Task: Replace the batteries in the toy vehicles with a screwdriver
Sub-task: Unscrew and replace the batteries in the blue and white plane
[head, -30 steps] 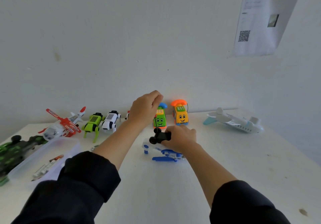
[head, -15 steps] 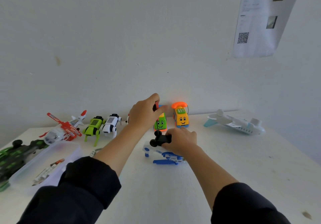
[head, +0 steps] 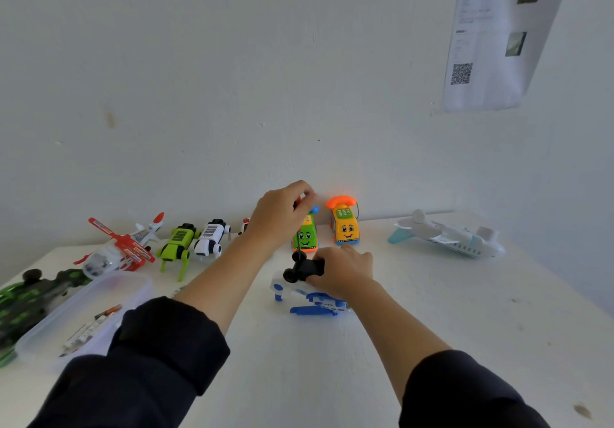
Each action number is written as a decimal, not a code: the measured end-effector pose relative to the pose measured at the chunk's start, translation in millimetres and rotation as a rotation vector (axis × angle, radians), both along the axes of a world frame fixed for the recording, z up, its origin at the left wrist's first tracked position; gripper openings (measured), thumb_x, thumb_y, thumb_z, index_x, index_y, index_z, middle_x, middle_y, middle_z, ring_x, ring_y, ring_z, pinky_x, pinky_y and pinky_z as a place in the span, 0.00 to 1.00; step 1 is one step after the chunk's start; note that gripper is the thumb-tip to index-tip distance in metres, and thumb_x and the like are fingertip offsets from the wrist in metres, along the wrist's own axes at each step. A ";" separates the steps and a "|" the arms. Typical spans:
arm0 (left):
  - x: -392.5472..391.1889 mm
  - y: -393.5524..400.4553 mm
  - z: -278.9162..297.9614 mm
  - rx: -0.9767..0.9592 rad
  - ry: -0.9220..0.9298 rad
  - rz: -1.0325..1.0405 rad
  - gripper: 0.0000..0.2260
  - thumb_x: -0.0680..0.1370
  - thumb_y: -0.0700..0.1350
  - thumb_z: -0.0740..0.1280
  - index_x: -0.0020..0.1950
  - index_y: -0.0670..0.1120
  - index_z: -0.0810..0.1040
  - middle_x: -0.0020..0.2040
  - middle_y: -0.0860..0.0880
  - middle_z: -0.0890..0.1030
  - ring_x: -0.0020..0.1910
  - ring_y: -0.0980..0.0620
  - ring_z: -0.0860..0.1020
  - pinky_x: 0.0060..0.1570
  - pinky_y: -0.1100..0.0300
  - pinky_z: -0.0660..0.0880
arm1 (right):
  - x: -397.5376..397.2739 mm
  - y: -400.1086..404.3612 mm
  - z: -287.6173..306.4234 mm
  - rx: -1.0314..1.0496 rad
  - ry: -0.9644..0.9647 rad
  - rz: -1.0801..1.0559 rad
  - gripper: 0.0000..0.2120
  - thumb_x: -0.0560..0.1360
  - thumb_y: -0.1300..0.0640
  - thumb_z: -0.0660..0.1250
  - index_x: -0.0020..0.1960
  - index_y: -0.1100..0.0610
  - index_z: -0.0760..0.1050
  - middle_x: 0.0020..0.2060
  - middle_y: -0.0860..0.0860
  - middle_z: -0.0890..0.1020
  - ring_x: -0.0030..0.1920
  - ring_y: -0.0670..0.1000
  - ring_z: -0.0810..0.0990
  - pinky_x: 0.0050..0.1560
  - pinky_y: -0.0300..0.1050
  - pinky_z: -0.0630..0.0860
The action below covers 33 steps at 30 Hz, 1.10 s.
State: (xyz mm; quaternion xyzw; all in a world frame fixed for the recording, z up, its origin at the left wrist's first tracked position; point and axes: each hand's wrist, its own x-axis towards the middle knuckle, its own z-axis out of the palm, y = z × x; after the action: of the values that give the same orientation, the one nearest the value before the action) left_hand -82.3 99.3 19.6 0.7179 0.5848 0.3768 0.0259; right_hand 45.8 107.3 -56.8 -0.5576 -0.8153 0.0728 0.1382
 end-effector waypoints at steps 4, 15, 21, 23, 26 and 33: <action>1.3 2.9 7.8 -0.275 0.024 -0.045 0.20 0.79 0.37 0.57 0.71 0.46 0.63 0.66 0.43 0.70 0.64 0.46 0.71 0.58 0.57 0.68 | -0.2 0.0 -0.1 -0.003 -0.007 -0.006 0.11 0.75 0.44 0.63 0.54 0.47 0.74 0.45 0.48 0.76 0.50 0.51 0.70 0.52 0.50 0.65; -0.3 0.9 -5.0 -0.013 0.154 0.246 0.10 0.80 0.47 0.58 0.60 0.45 0.69 0.51 0.47 0.75 0.44 0.44 0.76 0.44 0.54 0.72 | -0.1 -0.6 -0.4 0.000 -0.009 -0.005 0.11 0.75 0.44 0.63 0.54 0.47 0.74 0.45 0.49 0.76 0.52 0.51 0.71 0.52 0.50 0.65; -3.1 -1.0 1.3 -0.130 -0.041 0.051 0.20 0.80 0.41 0.60 0.72 0.47 0.63 0.52 0.44 0.77 0.49 0.45 0.77 0.53 0.51 0.74 | 0.2 1.8 -1.1 -0.004 -0.010 -0.006 0.11 0.75 0.43 0.63 0.54 0.47 0.74 0.45 0.48 0.77 0.47 0.50 0.68 0.52 0.50 0.65; -1.7 -4.6 -3.0 0.003 0.087 0.134 0.17 0.78 0.48 0.65 0.66 0.47 0.68 0.37 0.50 0.74 0.39 0.46 0.76 0.43 0.53 0.74 | 0.0 1.2 -0.5 -0.005 -0.012 -0.004 0.12 0.75 0.43 0.63 0.54 0.47 0.74 0.45 0.48 0.77 0.50 0.51 0.70 0.53 0.50 0.66; 1.0 -6.5 -2.7 0.020 0.102 0.149 0.10 0.78 0.52 0.63 0.50 0.46 0.70 0.34 0.50 0.75 0.37 0.45 0.79 0.40 0.50 0.74 | -0.3 0.4 -0.8 0.003 -0.006 0.002 0.12 0.75 0.43 0.63 0.54 0.47 0.74 0.46 0.49 0.78 0.53 0.51 0.71 0.53 0.50 0.65; 1.4 -4.6 9.1 -0.293 0.063 -0.049 0.12 0.79 0.38 0.60 0.61 0.47 0.64 0.49 0.45 0.75 0.43 0.46 0.76 0.44 0.51 0.75 | 0.1 -0.5 -0.5 0.003 -0.009 0.003 0.12 0.76 0.44 0.63 0.55 0.48 0.74 0.44 0.48 0.76 0.53 0.51 0.71 0.52 0.50 0.65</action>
State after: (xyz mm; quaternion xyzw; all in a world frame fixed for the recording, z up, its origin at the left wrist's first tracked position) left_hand -80.9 94.7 28.7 0.7320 0.6162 0.2642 0.1213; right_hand 46.0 106.8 -57.3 -0.5566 -0.8168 0.0691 0.1353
